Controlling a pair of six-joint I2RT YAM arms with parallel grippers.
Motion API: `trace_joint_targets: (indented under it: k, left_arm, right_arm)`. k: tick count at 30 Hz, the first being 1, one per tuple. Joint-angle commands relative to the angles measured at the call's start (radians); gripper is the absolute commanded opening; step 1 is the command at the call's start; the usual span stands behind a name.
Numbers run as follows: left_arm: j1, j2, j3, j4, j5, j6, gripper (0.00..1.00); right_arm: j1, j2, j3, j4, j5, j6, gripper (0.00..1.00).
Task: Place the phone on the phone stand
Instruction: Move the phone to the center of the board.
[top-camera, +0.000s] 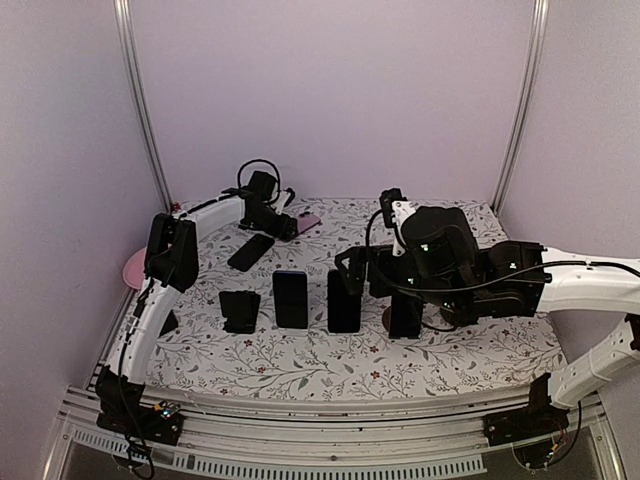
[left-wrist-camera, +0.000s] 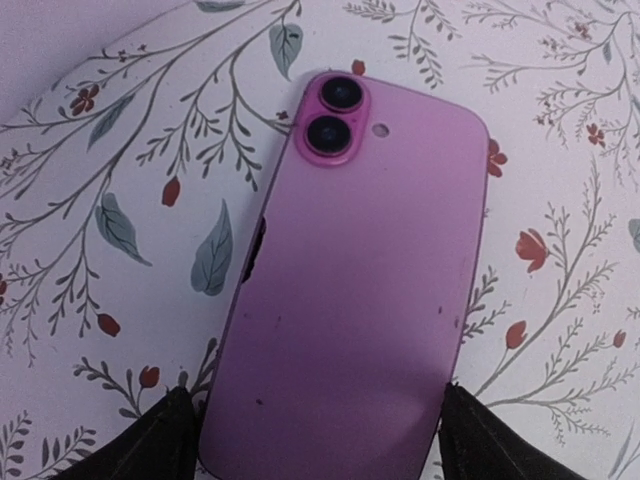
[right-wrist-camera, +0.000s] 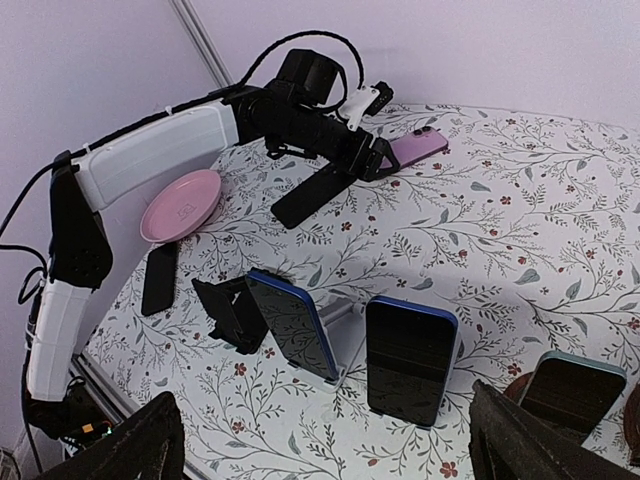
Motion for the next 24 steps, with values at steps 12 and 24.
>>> trace_joint_targets:
  k: [12, 24]
  left_arm:
    - [-0.035, -0.085, -0.170, -0.039, -0.103, -0.028, 0.57]
    - [-0.041, -0.209, -0.317, 0.099, -0.052, -0.024, 0.72]
  right_arm:
    - [-0.006, -0.037, -0.019, 0.006, 0.013, 0.015, 0.99]
    - [-0.007, -0.049, -0.036, 0.014, 0.007, 0.022, 0.99]
